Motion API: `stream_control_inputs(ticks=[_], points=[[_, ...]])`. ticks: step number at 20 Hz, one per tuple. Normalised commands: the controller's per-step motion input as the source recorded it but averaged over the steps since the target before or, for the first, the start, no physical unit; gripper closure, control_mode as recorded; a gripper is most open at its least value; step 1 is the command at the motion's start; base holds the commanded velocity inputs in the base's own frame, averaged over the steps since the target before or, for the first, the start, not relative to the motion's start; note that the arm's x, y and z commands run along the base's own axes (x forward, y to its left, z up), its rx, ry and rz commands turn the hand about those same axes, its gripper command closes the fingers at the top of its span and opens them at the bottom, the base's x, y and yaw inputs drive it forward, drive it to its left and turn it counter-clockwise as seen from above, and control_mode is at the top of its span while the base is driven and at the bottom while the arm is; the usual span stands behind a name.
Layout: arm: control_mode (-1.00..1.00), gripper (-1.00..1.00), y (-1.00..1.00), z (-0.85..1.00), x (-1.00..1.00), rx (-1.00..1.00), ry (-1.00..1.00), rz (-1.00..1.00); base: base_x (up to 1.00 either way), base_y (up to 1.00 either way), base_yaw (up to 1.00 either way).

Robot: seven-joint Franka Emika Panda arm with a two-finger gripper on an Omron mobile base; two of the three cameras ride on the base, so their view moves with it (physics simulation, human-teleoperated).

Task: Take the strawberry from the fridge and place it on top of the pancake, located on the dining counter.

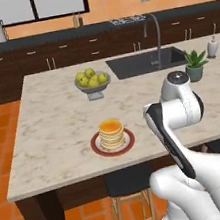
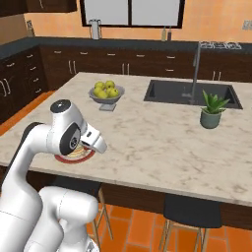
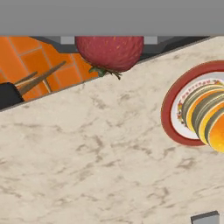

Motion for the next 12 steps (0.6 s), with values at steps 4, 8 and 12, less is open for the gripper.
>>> stream_control_inputs(ticks=[4,8,12], points=[[1.00,1.00,0.00,0.00,0.00,0.00,0.00,0.00,0.34,0.13,-0.08],[1.00,1.00,0.00,0.00,0.00,0.00,0.00,0.00,0.61,0.40,-0.05],[1.00,1.00,0.00,0.00,0.00,0.00,0.00,0.00,0.00,0.45,0.00]])
